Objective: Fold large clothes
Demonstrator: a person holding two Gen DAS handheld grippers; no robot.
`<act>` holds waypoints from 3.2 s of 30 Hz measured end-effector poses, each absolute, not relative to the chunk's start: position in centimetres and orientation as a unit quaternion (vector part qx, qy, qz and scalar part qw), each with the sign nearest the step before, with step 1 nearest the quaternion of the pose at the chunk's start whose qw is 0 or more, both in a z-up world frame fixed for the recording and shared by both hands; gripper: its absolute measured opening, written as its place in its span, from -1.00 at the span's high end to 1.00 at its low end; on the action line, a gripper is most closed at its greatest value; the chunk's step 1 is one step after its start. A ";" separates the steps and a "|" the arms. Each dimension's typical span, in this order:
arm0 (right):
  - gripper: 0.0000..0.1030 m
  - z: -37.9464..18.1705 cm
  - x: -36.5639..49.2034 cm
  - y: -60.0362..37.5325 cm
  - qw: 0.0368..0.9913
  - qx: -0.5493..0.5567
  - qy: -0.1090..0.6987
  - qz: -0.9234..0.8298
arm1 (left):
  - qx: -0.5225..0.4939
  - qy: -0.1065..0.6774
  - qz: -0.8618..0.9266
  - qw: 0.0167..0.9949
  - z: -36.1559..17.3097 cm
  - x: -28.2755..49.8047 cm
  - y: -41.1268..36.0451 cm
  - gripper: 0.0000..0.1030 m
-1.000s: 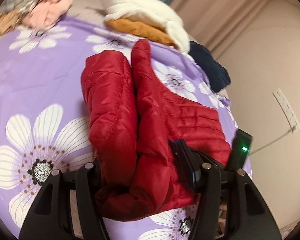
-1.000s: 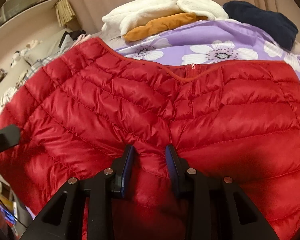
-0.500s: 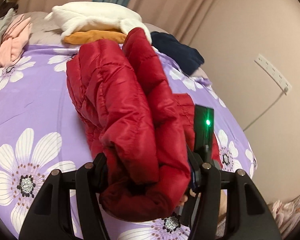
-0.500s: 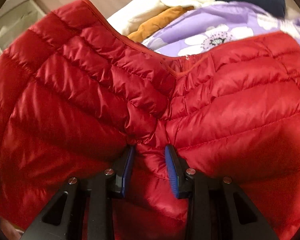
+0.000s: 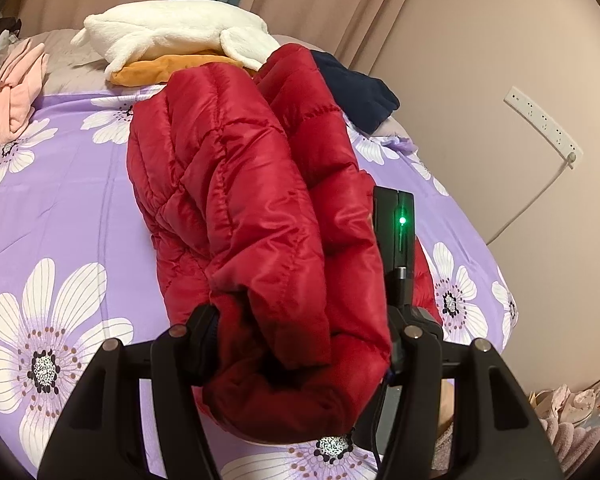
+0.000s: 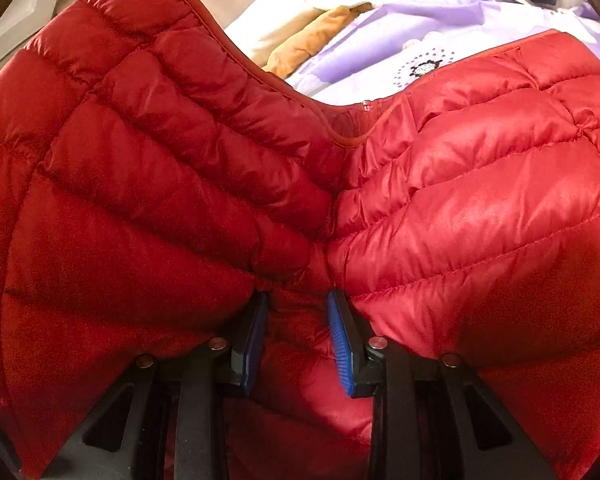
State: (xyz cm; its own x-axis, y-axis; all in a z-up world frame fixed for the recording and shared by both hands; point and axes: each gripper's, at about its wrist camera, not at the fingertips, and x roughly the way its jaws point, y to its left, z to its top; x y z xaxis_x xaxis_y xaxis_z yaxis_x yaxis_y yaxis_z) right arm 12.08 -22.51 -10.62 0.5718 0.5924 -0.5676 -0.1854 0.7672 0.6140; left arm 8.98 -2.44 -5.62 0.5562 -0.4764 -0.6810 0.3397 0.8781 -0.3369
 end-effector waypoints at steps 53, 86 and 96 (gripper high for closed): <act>0.38 -13.0 8.6 -37.3 0.860 0.312 0.396 0.078 | 0.039 0.445 -0.312 0.838 -9.2 10.8 -15.8 -0.26; 0.62 -6.3 7.0 -37.1 0.880 0.300 0.310 0.198 | -0.048 0.444 -0.372 0.813 -6.2 9.9 -11.5 -0.47; 0.62 -9.3 6.0 -39.1 0.857 0.370 0.320 0.162 | -0.098 0.461 -0.281 0.836 -7.3 15.3 -8.1 0.10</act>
State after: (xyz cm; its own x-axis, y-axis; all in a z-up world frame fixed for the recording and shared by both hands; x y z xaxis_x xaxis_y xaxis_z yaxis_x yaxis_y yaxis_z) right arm 5.96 -39.14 -9.32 0.7430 0.5143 -0.4282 -0.0413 0.6739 0.7377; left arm 15.35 -8.12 -7.34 0.4166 -0.5609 -0.7155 0.3793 0.8225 -0.4239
